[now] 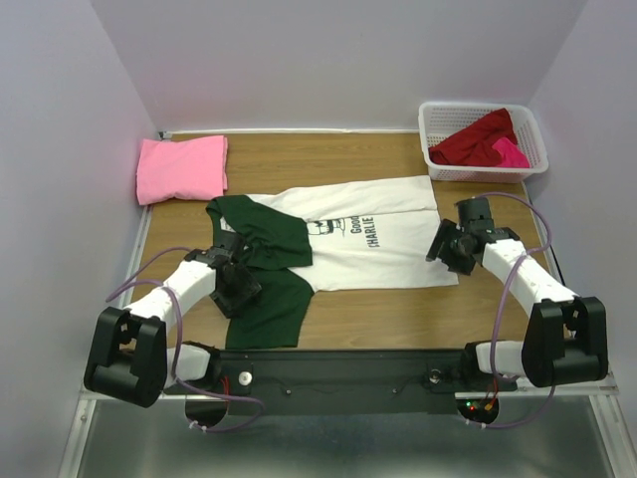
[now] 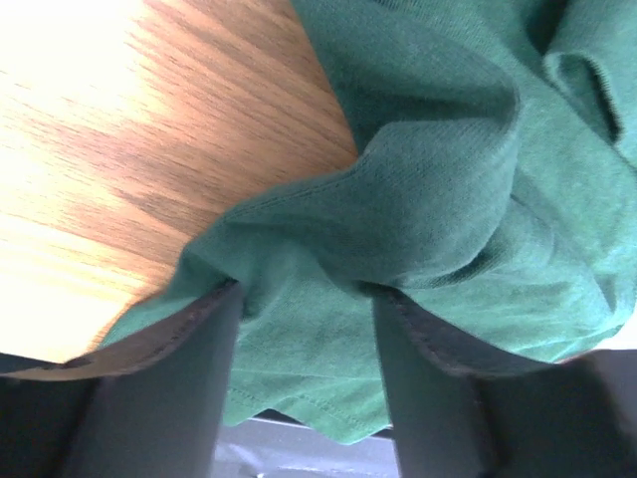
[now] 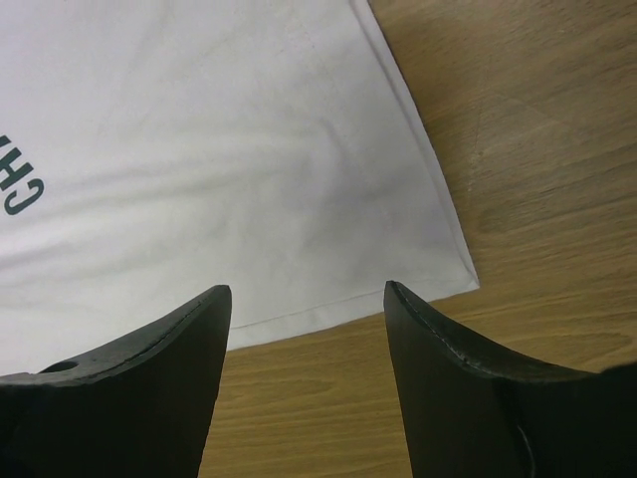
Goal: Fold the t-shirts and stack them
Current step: Fold the tshirt
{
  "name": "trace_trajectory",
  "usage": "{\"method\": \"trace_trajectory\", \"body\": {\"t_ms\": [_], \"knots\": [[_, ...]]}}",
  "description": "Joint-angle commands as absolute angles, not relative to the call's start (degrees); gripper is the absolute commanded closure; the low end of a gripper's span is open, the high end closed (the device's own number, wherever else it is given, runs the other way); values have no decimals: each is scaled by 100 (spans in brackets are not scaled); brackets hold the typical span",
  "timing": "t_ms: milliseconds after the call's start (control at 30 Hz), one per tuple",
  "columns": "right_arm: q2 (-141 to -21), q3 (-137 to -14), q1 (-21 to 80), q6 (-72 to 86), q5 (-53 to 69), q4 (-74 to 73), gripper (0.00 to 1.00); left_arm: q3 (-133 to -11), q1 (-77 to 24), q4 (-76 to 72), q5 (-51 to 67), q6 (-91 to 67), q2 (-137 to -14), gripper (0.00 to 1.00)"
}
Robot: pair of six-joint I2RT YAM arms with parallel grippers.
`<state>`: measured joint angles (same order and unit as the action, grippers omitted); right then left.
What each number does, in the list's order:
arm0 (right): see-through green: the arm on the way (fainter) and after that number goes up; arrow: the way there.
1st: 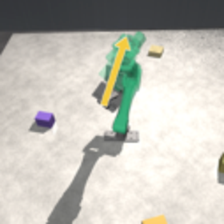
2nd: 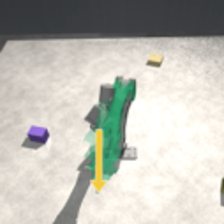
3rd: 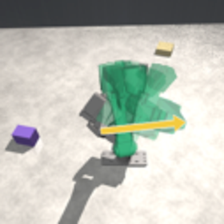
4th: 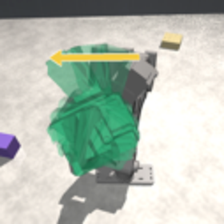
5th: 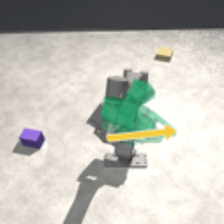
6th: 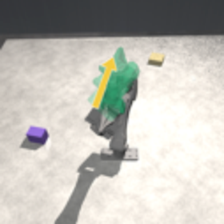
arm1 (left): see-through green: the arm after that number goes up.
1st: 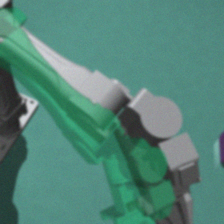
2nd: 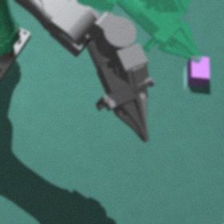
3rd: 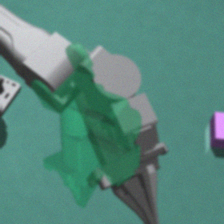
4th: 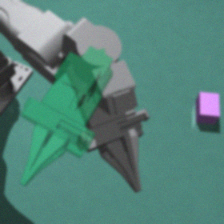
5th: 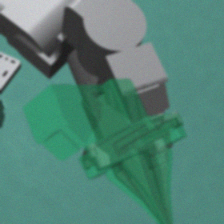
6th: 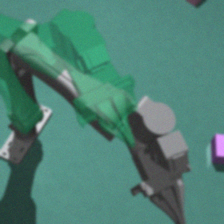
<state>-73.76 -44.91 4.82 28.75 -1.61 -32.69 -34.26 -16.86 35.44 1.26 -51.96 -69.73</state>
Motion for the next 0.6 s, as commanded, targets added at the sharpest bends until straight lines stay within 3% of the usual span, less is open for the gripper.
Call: {"method": "trace_trajectory", "body": {"t_ms": [0,33,233,467,567], "knots": [[-7330,-4447,440,2953,-500,-3296,32,-3454,-1758,3647,167,-5212,-7058,40],[-7313,-4447,448,2953,-579,-3296,32,-3472,-1767,3665,167,-5186,-7023,52],[-7382,-4474,413,3006,-791,-3322,32,-3384,-1767,3577,193,-5089,-6829,86],[-7444,-4483,343,2971,-1081,-3392,33,-3726,-1775,3893,71,-4887,-6549,100],[-7514,-4482,308,2988,-1178,-3428,33,-4007,-1775,4139,44,-4843,-6267,100]]}}
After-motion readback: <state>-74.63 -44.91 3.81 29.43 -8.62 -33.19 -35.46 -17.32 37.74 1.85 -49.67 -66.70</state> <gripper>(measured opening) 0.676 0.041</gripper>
